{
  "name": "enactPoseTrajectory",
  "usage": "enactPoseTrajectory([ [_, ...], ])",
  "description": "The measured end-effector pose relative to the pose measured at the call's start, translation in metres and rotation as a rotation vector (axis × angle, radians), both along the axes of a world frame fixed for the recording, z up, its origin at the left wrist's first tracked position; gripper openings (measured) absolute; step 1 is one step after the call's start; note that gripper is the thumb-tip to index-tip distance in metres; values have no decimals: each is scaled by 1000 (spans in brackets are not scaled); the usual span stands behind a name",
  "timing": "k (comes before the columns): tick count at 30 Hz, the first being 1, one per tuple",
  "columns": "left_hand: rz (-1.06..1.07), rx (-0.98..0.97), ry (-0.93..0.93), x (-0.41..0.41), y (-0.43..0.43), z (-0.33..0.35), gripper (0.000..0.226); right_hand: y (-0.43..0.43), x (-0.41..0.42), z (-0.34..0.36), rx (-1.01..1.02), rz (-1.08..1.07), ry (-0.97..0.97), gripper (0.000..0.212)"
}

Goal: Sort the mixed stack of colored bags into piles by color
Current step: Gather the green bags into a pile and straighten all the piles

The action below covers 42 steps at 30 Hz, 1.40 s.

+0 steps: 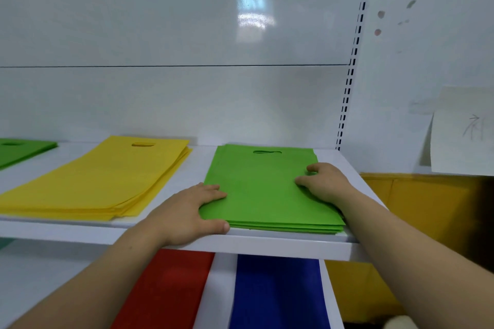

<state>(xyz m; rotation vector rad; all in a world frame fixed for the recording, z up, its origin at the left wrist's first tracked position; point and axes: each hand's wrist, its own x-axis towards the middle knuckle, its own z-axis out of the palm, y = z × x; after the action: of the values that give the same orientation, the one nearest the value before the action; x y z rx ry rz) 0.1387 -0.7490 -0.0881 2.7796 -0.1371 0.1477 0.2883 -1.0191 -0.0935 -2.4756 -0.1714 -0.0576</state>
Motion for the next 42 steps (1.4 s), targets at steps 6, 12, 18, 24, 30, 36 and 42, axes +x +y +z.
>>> enactPoseTrajectory([
  [6, 29, 13, 0, 0, -2, 1, 135, 4, -3, 2, -182, 38, 13, 65],
  [12, 18, 43, 22, -4, -5, 6, 140, 7, -4, 5, -241, 56, 32, 60],
  [18, 70, -29, -13, -2, -4, 23, 132, 4, -3, 26, -175, 60, 67, 73],
  [24, 124, 11, -107, -17, 22, 64, 64, 40, -20, 73, -168, 113, -90, 71],
  [30, 243, 15, -161, -67, 90, 82, 63, 138, -57, 100, -167, 243, -192, 70],
  [36, 367, 4, -176, -139, 195, 83, 64, 261, -110, 109, -164, 373, -220, 72],
  [42, 505, 18, -178, -212, 305, 78, 64, 381, -162, 108, -116, 459, -215, 66],
])
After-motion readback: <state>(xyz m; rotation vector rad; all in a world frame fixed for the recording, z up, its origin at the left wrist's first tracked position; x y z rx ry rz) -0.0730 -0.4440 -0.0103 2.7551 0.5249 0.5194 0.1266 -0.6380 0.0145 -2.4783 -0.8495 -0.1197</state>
